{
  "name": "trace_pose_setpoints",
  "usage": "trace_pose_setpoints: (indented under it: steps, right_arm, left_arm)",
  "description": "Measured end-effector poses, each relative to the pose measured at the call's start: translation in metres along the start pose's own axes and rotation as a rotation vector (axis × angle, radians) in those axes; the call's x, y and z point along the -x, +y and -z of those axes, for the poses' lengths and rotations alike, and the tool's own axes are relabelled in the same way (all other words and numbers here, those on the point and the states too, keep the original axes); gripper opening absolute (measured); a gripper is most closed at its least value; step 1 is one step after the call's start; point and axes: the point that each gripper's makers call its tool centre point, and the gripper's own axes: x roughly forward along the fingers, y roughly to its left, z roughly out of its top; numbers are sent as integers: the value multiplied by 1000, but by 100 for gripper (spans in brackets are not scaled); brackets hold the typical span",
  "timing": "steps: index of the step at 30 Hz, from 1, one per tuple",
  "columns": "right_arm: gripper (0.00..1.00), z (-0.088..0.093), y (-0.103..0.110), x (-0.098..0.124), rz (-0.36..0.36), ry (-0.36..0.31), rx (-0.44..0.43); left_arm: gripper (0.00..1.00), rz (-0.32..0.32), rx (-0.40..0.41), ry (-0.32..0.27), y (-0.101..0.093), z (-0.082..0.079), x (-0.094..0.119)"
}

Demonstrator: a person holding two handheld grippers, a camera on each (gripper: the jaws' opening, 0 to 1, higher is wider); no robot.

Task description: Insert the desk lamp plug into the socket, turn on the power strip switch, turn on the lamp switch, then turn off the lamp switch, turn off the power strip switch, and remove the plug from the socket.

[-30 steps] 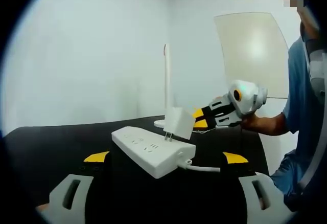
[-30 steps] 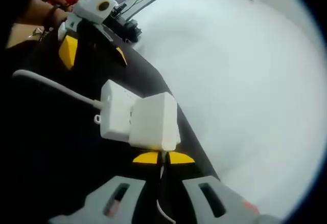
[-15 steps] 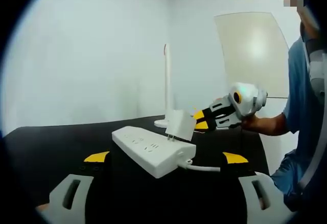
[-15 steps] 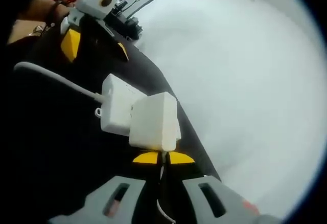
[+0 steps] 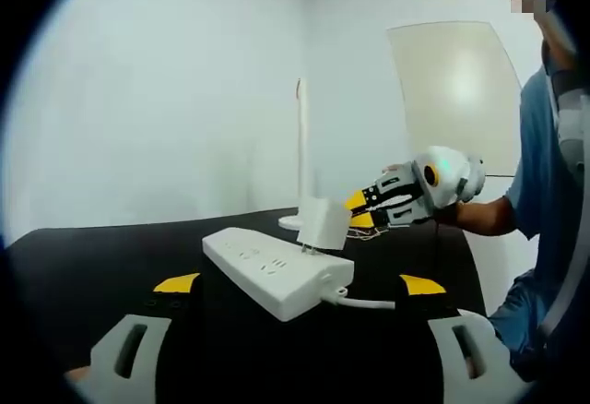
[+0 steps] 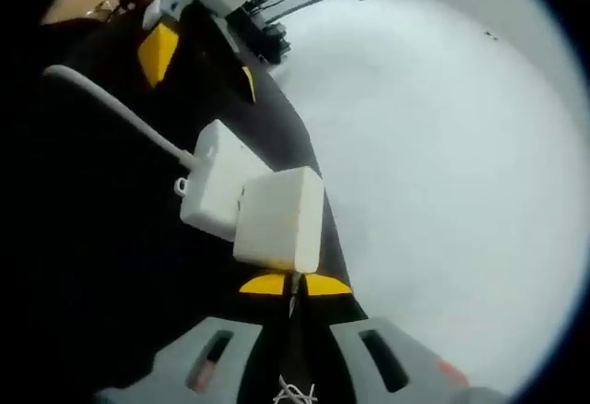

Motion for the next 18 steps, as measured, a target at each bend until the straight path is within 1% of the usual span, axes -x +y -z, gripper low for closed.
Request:
trace_pose_setpoints:
  steps: [4,6,7,8,9,10,12,13,14,15,16,17,18]
  right_arm:
    - [7,0,-4,-6,-12,0,17]
    - [7,0,-5,-7,-19,20,22]
    - [7,0,-4,-7,-21,33,22]
    - [7,0,-5,-7,-14,42,36]
    - [7,-8,-4,6,-13,42,42]
    - [7,-10,-6,8,-11,42,47]
    - [7,-8,-7,2,-9,43,59]
    - [7,-7,-6,6,-13,53,63]
    - [7,-6,-5,6,-16,59,65]
    - [7,-6,-4,6,-17,60,68]
    - [7,-6,-3,6,-20,61,63]
    - [7,-9,-1,8,-22,57,58]
    - [7,-9,-1,9,-22,55,51]
  left_arm:
    - [75,1,3,-11,1,-3,0]
    - [72,-9,8,-13,3,-5,1]
    - [68,-26,3,-8,6,-4,1]
    - [64,-57,4,9,11,-4,3]
    - [58,-68,6,22,13,-3,4]
    - [53,-73,5,26,14,-4,5]
    - [45,-103,-19,38,17,-6,8]
    - [42,-120,-41,45,18,-8,10]
    - [35,-126,-51,59,18,-9,10]
    - [29,-133,-57,70,18,-12,11]
    - [23,-144,-66,70,17,-18,11]
    - [19,-150,-68,63,17,-23,12]
    - [17,-152,-58,47,17,-29,12]
